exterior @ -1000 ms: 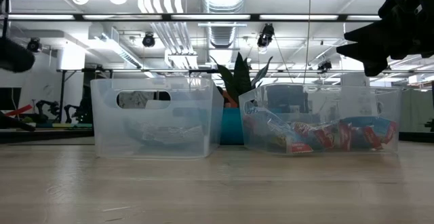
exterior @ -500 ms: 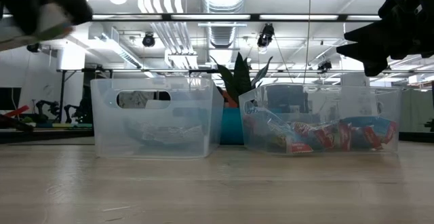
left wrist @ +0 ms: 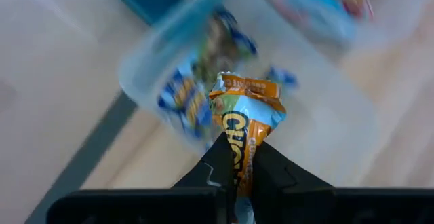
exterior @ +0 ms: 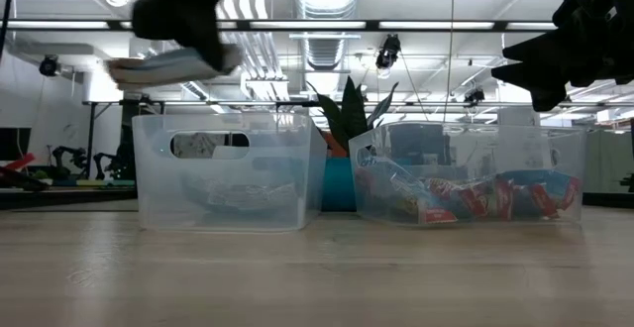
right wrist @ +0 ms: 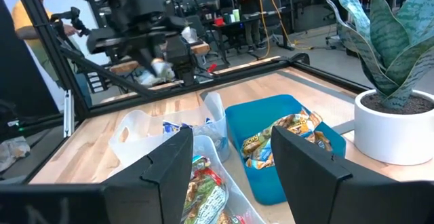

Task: Pick and place Granola Bars by type
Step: Put the yellow granola bar into the blue bin, then return to Home Position

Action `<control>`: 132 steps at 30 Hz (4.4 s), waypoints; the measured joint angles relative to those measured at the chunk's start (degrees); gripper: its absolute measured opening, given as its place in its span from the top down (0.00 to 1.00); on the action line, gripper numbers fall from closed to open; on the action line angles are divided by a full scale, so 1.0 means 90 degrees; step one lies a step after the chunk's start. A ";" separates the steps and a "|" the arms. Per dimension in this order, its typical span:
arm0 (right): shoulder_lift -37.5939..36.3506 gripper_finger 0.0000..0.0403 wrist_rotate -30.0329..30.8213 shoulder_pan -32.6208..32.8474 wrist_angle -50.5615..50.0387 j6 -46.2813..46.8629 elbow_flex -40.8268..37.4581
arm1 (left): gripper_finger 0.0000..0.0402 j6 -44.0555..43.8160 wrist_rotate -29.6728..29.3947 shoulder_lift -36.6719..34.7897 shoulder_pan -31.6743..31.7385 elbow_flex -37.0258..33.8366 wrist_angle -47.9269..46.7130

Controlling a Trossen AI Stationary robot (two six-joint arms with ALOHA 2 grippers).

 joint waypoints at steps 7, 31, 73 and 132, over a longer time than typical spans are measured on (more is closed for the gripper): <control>0.0000 0.53 0.0000 0.0000 -0.0001 0.0000 0.0000 | 0.98 -0.0403 -0.0300 0.0915 0.1025 0.1032 -0.0043; 0.0000 0.53 -0.0002 0.0000 -0.0002 0.0001 0.0000 | 0.99 -0.1865 -0.1393 0.3153 0.2893 0.3203 -0.0131; 0.0000 0.53 0.0001 -0.0001 -0.0002 -0.0001 0.0000 | 0.95 -0.3257 -0.1025 0.4176 0.2807 0.2868 0.0123; 0.0032 0.53 0.0001 -0.0001 -0.0008 0.0001 -0.0002 | 0.51 0.2669 0.0880 0.1612 0.2079 0.1466 0.3019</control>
